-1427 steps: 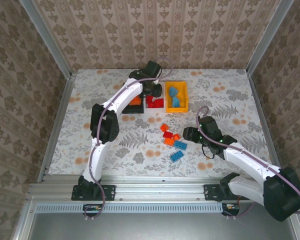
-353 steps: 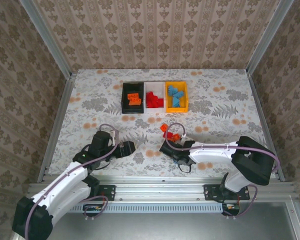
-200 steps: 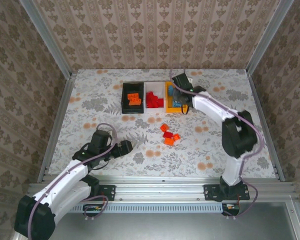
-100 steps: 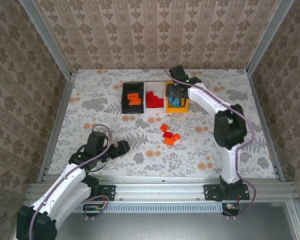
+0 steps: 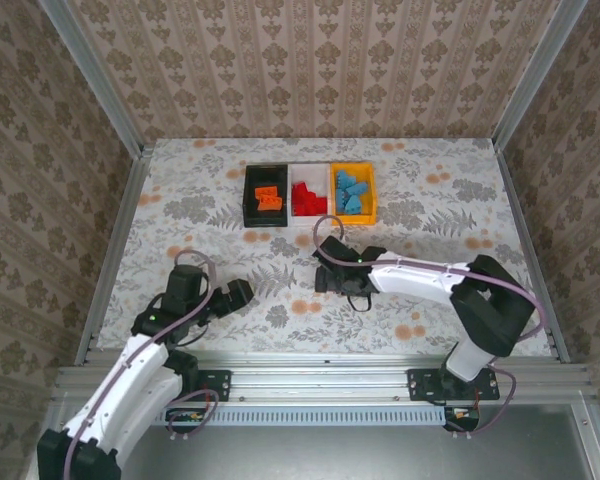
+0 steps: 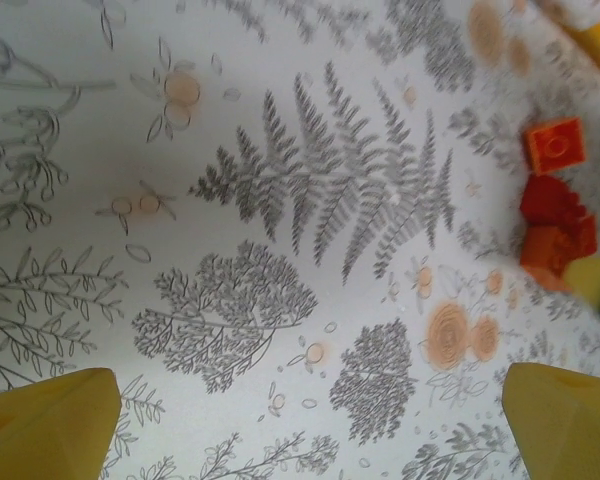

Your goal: Sort the legos into containers by color

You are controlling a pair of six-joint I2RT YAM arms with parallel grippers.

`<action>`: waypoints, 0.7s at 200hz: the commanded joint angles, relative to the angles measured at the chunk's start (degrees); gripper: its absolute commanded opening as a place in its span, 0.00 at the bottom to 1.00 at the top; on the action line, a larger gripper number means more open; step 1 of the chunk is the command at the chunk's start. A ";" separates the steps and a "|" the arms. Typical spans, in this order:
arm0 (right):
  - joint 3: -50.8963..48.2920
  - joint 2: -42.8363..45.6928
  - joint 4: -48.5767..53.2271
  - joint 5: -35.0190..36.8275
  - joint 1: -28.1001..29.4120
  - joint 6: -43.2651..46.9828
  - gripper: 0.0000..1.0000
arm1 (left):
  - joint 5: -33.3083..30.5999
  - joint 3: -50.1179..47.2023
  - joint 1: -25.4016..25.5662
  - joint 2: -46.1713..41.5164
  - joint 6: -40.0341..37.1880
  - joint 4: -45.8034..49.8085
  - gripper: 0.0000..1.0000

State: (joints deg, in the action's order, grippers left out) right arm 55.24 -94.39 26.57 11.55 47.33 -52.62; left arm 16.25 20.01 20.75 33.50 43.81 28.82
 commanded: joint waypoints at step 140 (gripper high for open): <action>2.37 -7.48 -2.05 12.79 4.80 0.09 0.38 | 3.22 0.07 -5.69 -1.69 -1.73 1.59 1.00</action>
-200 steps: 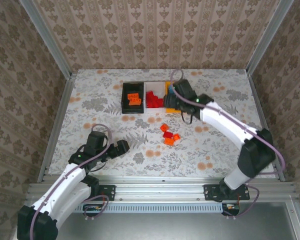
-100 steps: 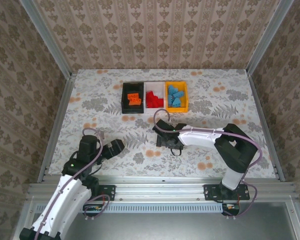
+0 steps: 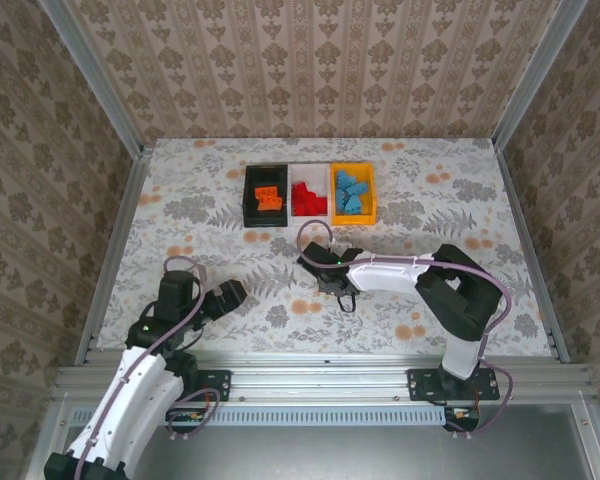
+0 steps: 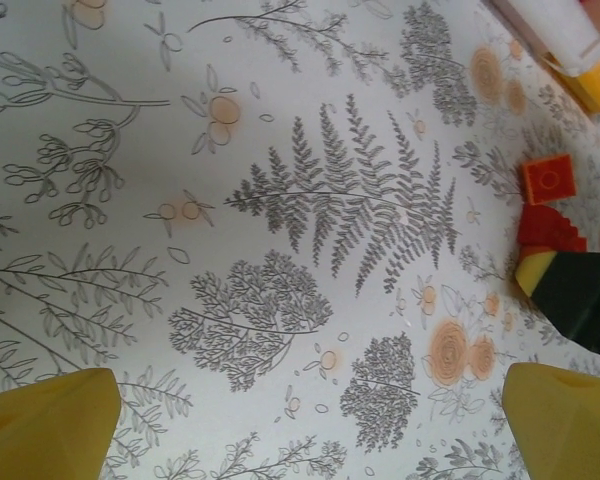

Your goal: Sort the legos into containers by color

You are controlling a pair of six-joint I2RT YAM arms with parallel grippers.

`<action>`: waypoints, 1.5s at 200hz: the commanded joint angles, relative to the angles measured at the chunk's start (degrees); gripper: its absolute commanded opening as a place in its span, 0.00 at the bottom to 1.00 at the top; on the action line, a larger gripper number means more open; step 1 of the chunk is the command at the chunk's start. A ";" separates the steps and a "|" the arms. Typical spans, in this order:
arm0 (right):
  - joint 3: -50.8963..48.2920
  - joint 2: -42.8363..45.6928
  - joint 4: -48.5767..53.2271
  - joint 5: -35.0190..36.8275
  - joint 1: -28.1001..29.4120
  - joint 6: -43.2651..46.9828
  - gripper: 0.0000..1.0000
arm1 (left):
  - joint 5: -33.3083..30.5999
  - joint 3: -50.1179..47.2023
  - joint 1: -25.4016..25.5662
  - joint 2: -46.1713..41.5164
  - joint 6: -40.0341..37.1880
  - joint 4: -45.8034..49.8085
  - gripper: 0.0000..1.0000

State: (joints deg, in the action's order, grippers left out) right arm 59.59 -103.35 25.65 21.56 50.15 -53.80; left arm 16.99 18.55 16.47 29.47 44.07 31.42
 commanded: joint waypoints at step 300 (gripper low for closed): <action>82.50 -34.00 16.07 0.47 -4.01 31.88 0.71 | 5.57 12.05 -0.23 19.51 18.87 -14.61 1.00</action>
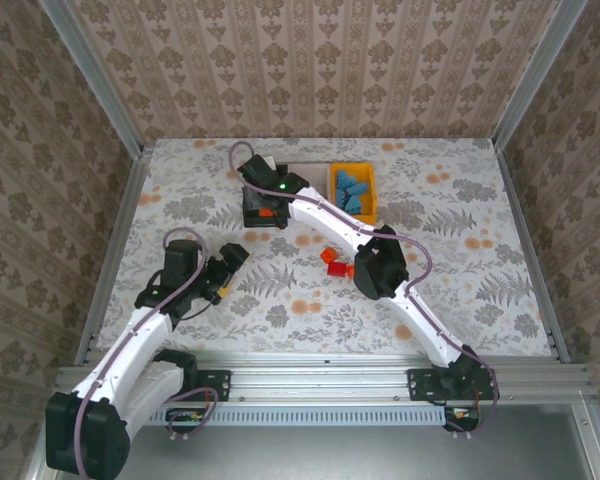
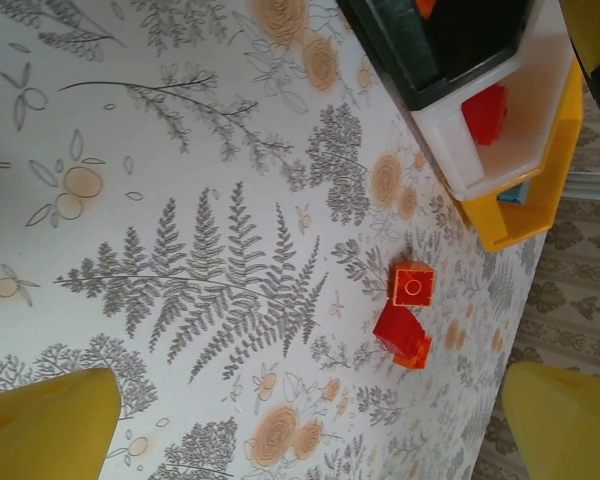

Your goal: Sort the legos into containers by color

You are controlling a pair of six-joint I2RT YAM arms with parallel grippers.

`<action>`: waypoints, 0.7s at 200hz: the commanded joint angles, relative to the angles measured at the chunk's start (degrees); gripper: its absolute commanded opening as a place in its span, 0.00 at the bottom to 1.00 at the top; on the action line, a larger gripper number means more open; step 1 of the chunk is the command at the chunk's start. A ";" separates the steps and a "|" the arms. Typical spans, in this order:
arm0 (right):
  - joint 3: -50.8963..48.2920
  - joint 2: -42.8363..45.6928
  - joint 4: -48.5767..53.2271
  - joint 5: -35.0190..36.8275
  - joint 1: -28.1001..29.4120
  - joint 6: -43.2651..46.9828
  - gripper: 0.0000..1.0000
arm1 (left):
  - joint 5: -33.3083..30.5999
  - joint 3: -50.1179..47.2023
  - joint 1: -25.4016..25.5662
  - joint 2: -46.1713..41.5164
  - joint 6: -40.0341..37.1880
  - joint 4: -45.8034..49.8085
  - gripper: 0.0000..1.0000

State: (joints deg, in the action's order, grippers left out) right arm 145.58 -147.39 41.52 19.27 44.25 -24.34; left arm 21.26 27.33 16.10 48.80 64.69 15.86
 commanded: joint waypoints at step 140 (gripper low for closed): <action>-96.77 63.11 -21.67 -5.00 -2.28 -12.58 0.79 | 3.87 0.24 11.48 20.49 -5.72 -17.20 1.00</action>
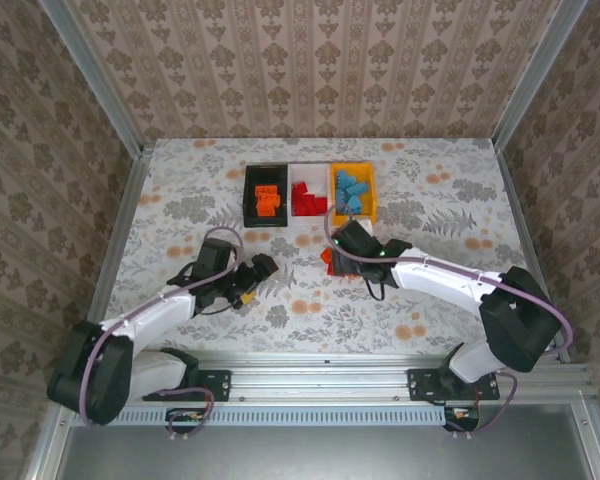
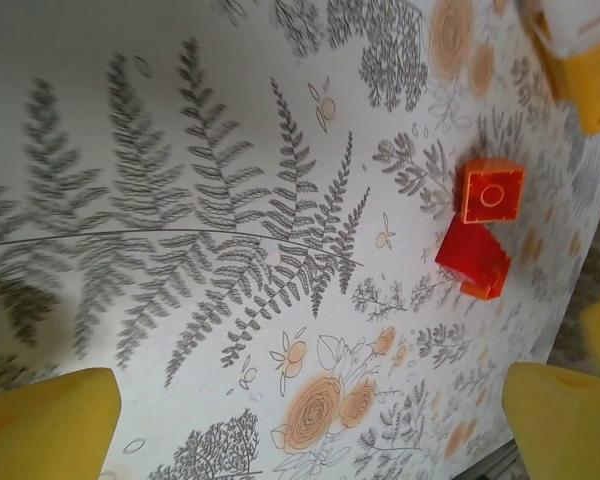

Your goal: Sort the legos into containers by color

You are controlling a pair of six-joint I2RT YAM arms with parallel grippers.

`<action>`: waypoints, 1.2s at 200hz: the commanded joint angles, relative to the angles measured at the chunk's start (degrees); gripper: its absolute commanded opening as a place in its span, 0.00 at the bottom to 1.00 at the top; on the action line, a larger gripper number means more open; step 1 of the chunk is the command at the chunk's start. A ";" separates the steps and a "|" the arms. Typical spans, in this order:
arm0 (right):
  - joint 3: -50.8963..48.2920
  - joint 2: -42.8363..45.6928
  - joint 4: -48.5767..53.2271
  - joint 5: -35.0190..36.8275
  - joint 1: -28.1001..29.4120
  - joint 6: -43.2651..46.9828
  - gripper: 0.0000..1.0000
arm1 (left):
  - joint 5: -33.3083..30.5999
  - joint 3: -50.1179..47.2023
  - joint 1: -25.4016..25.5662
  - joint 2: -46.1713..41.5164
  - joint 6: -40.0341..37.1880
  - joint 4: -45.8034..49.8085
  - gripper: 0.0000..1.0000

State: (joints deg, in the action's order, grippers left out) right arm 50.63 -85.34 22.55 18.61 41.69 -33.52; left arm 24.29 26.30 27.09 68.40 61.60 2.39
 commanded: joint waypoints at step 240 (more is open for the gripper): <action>-1.28 -13.45 -9.64 -5.25 -10.14 4.01 0.35 | 0.56 3.15 -5.77 -6.97 -8.36 9.69 1.00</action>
State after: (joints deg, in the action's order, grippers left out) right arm 49.06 -95.88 16.08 14.00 32.21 -31.03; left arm 24.49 27.27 25.50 64.55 57.93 6.39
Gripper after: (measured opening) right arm 0.394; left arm 0.997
